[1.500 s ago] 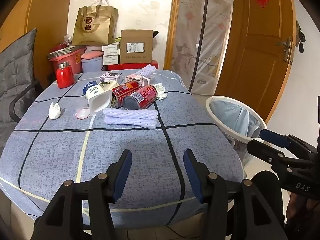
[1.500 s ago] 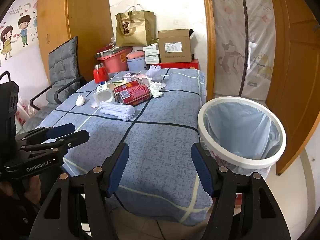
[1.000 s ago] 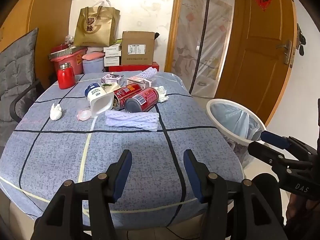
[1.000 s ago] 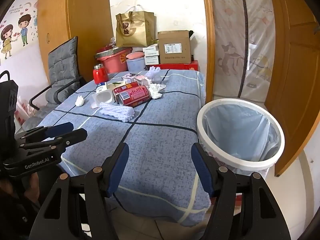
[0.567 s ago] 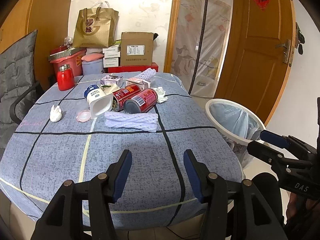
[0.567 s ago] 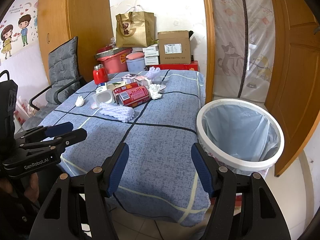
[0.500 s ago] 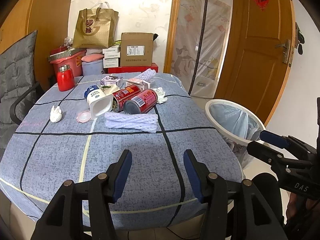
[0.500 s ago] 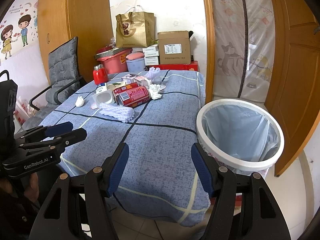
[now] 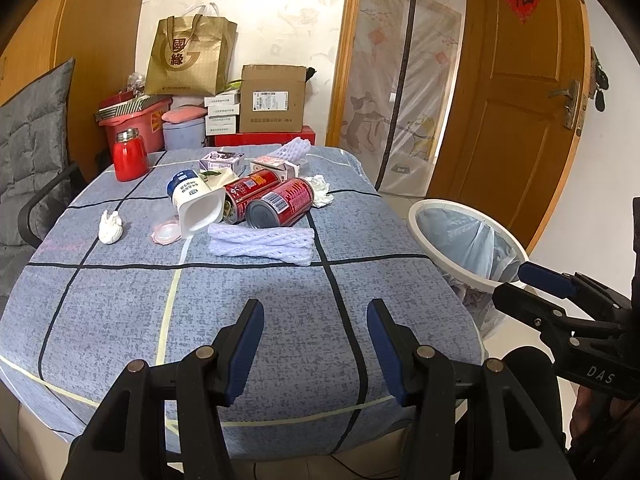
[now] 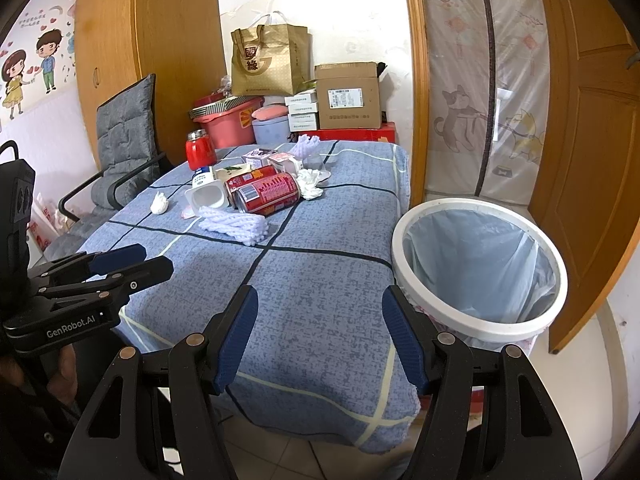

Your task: Collect trash

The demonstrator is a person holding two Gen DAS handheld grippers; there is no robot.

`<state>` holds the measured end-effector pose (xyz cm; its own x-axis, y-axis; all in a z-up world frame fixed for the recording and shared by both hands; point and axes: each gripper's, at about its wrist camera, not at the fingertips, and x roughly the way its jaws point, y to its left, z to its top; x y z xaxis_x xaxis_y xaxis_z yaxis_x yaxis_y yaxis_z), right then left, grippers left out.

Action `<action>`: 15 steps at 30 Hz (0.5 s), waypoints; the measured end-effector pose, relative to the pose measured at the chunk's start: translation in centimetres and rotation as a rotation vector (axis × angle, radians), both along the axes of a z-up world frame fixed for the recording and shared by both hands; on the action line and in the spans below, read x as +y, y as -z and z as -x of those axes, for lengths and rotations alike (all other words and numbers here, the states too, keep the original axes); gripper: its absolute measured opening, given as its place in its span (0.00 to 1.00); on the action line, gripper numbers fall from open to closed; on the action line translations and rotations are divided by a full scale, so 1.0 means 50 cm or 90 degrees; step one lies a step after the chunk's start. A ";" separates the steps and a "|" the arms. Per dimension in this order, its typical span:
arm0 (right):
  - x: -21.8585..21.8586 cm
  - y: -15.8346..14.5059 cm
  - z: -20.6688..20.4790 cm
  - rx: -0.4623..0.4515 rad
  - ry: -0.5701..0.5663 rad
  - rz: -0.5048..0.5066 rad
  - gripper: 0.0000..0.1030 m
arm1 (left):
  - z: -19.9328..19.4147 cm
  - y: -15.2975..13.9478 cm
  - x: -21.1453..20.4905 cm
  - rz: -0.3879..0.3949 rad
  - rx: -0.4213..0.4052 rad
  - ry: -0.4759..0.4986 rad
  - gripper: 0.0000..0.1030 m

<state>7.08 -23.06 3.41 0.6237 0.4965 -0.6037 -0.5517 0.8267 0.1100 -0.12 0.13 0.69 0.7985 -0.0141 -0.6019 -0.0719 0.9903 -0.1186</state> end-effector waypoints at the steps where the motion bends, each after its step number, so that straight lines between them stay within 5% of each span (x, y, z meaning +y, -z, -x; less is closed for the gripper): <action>1: 0.001 -0.001 0.000 0.000 0.000 0.000 0.63 | 0.000 0.000 0.000 -0.001 0.000 0.000 0.52; 15: 0.000 -0.001 0.001 -0.001 0.000 0.000 0.63 | 0.001 -0.001 -0.002 -0.002 -0.002 0.002 0.52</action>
